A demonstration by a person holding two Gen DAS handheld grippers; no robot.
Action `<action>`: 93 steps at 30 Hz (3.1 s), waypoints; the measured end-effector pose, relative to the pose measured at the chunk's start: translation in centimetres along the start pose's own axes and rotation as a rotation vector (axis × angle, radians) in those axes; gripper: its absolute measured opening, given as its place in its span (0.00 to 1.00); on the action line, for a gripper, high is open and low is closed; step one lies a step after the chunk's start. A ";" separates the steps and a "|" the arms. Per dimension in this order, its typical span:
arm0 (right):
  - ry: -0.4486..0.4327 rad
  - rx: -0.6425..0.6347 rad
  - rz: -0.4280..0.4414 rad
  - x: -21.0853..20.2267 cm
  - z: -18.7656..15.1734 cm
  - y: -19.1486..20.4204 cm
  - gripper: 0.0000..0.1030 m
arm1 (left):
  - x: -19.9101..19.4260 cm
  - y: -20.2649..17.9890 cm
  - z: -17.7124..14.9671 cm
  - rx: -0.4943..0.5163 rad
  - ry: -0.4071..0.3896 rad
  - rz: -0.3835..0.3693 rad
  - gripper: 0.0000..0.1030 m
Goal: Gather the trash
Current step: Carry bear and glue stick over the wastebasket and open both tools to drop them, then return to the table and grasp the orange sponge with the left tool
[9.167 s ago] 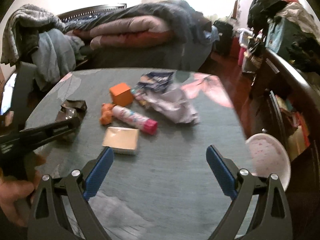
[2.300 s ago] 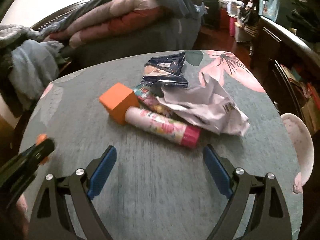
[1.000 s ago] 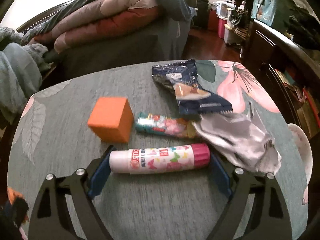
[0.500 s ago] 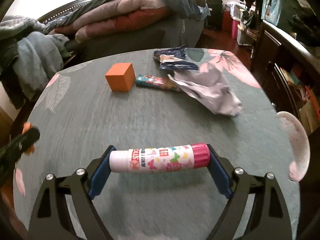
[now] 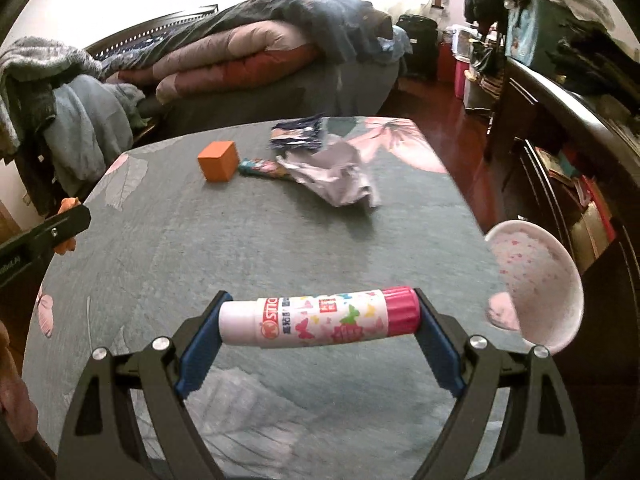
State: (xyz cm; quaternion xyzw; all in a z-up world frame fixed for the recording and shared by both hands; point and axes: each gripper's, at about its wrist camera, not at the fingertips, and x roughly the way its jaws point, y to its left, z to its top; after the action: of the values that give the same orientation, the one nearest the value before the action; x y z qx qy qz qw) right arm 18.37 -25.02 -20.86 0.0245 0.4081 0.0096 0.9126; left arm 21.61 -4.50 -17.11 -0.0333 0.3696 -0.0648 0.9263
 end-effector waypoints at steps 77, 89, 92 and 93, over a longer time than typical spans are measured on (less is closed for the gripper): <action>0.001 0.340 -0.298 7.7 -3.9 -30.6 0.91 | 14.8 -34.6 2.4 0.404 0.158 -0.374 0.51; -0.022 0.235 -0.303 2.4 -2.3 -24.6 0.94 | 10.5 -30.0 2.9 0.375 0.089 -0.323 0.53; -0.021 0.188 -0.297 1.2 -2.0 -22.4 0.96 | 9.3 -27.7 3.1 0.343 0.063 -0.291 0.75; -0.021 0.174 -0.290 0.9 -1.9 -21.7 0.96 | 8.8 -26.9 3.1 0.333 0.048 -0.276 0.78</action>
State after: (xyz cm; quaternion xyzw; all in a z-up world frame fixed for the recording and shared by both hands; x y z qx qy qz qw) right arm 17.50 -46.53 -23.96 0.0444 0.3970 -0.1581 0.9030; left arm 27.55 -32.35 -17.89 0.0716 0.3678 -0.2518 0.8923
